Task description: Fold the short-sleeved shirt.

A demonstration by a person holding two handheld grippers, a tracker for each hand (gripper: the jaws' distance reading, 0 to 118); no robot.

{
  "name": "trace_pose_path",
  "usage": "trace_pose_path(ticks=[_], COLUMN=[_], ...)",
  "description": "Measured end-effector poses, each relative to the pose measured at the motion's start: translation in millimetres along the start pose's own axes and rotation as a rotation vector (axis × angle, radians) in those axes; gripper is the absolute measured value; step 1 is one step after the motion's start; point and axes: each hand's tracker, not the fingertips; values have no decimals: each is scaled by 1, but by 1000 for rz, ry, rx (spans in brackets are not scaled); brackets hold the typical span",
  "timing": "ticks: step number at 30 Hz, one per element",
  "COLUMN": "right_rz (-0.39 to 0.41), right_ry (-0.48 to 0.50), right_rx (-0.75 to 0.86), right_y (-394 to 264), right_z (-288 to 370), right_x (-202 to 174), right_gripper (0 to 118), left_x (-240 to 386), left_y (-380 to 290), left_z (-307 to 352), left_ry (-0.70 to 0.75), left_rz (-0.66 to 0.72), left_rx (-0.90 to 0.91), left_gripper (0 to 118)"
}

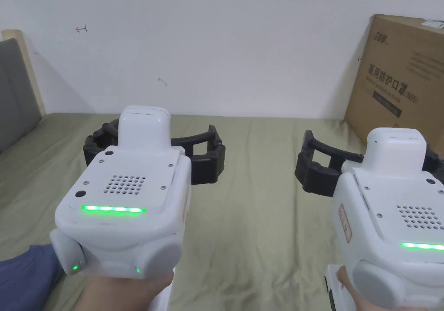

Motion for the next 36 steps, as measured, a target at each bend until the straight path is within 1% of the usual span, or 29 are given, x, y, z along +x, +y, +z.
trace_pose_path(ticks=[13,14,15,16,17,18,19,20,21,22,23,24,25,27,30,33,36], right_rz=[4,-1,-7,-18,-23,-26,-27,-2,30,9,-14,-21,-11,7,-1,15,8], right_ry=[10,12,18,39,55,63,98,37,2,11,40,45,27,-1,-1,-12,-20], right_rx=[-25,-29,-33,-36,-40,-44,-63,-74,-122,-97,-104,-106,-104,-86,-71,-74,-86], right_y=[-2,-2,-3,-3,-2,-2,-2,0,-1,-3,-4,-6,-7,-8,-6,-7,-12], right_z=[-1,-1,-1,0,1,1,0,-2,-4,-5,-5,-5,-4,-1,1,0,-3], right_x=[-2,-2,-2,0,0,0,-2,-2,-3,-2,2,4,2,3,6,7,6], right_gripper=[118,118,115,105,81,68,53,38,0,0,0,0,0,0,0,0,0], left_x=[-2,-2,-2,-1,-1,-1,1,2,2,1,-3,-8,-11,-13,-14,-11,-13], left_y=[0,-1,-1,-1,-1,-1,-1,-2,-4,-5,-5,-5,-8,-11,-14,-15,-17], left_z=[-3,-3,-3,-3,-2,-2,-5,-8,-10,-9,-10,-11,-14,-16,-20,-22,-23], left_ry=[15,13,16,28,46,61,102,138,182,159,117,76,77,101,93,85,70], left_rz=[-12,-14,-18,-26,-39,-60,-99,-126,-152,-119,-70,-26,-6,-8,-4,-13,3], left_rx=[-1,-5,-7,-7,-10,-17,-30,-48,-67,-65,-88,-110,-127,-130,-139,-141,-143], left_gripper=[118,116,108,95,68,56,43,30,1,1,0,0,0,0,0,0,0])
